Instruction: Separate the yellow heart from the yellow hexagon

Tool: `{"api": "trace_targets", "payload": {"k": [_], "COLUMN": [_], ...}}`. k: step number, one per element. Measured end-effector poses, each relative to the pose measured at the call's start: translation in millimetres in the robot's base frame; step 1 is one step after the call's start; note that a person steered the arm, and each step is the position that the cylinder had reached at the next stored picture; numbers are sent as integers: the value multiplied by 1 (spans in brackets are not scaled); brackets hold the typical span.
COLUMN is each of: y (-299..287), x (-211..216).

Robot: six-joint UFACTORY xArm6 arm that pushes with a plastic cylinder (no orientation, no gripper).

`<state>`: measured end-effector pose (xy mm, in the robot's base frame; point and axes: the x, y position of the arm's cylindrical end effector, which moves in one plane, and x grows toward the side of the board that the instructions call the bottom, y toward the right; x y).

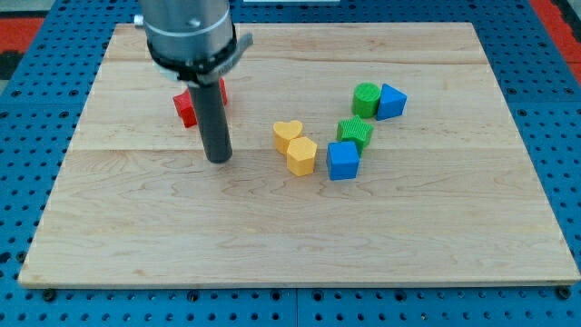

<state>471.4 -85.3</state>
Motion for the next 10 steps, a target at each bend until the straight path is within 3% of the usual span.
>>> {"api": "trace_targets", "payload": {"k": [2,4,6,9,10], "y": [53,45,69,55,57], "x": [21,-32,48,-13,22]}}
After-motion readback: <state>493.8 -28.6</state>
